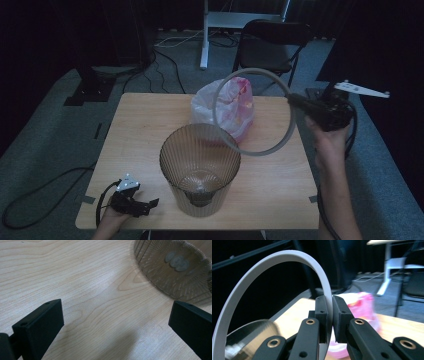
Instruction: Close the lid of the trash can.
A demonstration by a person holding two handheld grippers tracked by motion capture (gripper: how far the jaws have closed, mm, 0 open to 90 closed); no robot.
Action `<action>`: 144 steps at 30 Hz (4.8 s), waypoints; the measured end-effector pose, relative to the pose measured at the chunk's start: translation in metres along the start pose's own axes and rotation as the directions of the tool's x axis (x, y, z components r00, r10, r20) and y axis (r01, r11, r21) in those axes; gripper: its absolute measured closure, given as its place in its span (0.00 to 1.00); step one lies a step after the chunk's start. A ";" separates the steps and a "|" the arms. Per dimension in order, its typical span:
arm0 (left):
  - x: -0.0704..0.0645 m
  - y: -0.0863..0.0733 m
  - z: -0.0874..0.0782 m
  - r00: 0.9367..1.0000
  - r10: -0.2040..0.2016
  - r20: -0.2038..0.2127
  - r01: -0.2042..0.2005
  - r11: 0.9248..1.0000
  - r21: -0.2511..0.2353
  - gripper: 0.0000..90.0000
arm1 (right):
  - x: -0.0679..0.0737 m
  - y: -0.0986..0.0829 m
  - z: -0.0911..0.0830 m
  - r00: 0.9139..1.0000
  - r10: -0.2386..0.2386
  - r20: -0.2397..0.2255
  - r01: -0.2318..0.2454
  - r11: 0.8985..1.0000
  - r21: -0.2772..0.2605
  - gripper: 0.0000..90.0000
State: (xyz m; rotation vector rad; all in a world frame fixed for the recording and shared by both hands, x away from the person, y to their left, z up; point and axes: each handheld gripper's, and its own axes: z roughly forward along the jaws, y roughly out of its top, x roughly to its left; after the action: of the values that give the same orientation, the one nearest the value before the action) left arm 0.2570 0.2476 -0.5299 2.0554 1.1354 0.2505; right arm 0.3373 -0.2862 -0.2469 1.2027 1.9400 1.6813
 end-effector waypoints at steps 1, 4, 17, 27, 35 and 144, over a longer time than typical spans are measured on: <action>0.000 0.000 0.000 1.000 0.000 0.000 0.000 1.000 0.001 0.00 | 0.004 -0.001 0.005 1.000 -0.002 -0.019 0.002 1.000 0.010 0.93; 0.000 0.000 0.000 1.000 -0.001 0.000 0.001 1.000 0.000 0.00 | 0.015 -0.004 0.018 0.997 -0.001 -0.075 0.005 0.999 0.047 0.93; 0.001 -0.001 -0.001 1.000 -0.001 0.006 0.001 1.000 -0.003 0.00 | 0.059 -0.022 0.076 0.973 -0.021 -0.230 0.068 0.978 0.198 0.93; 0.002 -0.001 -0.001 1.000 0.000 0.006 0.000 1.000 -0.001 0.00 | 0.070 -0.036 0.097 0.974 -0.037 -0.221 0.104 0.948 0.301 0.93; 0.001 -0.001 -0.001 1.000 0.004 0.008 -0.004 1.000 0.002 0.00 | 0.066 -0.047 0.116 0.980 -0.023 -0.199 0.099 0.920 0.379 0.93; 0.004 -0.009 -0.009 0.999 -0.028 -0.017 0.028 1.000 0.000 0.00 | 0.032 -0.110 0.032 0.990 -0.090 0.109 0.086 0.995 0.043 0.14</action>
State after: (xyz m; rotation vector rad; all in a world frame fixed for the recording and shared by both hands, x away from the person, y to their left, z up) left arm 0.2494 0.2586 -0.5303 2.0398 1.1733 0.2550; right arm 0.2972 -0.2368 -0.3474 1.1799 1.9370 1.5071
